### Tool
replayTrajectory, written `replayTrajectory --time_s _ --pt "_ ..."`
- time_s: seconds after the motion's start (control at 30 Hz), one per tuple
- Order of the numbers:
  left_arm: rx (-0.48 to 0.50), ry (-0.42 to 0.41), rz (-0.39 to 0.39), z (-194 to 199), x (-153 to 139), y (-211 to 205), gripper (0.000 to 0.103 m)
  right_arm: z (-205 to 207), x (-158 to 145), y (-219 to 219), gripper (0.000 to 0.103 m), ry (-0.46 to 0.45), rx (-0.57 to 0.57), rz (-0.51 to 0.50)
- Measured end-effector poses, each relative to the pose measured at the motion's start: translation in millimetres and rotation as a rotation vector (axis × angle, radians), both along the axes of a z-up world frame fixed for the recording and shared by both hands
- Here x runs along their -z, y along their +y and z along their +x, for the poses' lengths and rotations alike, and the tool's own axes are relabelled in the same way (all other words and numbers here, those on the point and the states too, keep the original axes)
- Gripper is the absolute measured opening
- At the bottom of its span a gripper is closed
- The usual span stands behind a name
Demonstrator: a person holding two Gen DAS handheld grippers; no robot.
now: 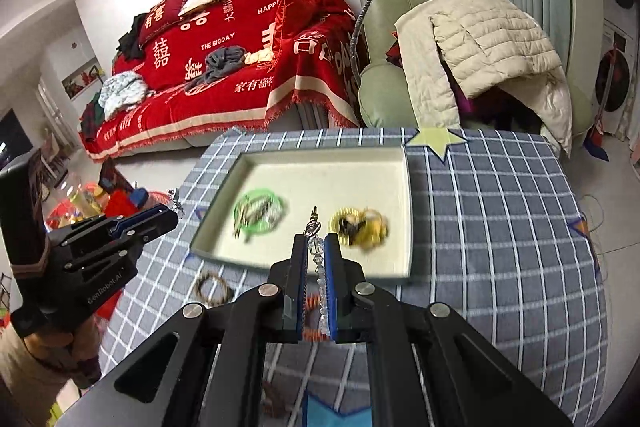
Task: Organize jewelry
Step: 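Carry the keychain over the green bangle while the right tool carries the crystal chain over the coil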
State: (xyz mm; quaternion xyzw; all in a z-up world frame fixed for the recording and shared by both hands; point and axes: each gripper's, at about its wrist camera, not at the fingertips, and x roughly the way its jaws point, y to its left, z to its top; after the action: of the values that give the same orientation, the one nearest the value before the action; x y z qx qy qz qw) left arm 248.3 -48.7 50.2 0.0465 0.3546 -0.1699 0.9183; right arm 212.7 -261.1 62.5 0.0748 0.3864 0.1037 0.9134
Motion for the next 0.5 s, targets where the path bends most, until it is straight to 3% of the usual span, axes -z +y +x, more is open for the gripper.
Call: replayTrajectory --time_s 0.23,0.37,0.5 --pt "-0.061 -0.01 0.014 48 5 -13 0.033 45 8 3 0.009 -0.005 0.002 0.029" --pt "-0.111 0.032 0.002 78 29 -16 0.033 76 26 0 0.009 0.021 0.015 0.121" --pt "-0.137 0.065 0.023 98 58 -21 0.033 100 45 0 0.009 0.029 0.02 0.146"
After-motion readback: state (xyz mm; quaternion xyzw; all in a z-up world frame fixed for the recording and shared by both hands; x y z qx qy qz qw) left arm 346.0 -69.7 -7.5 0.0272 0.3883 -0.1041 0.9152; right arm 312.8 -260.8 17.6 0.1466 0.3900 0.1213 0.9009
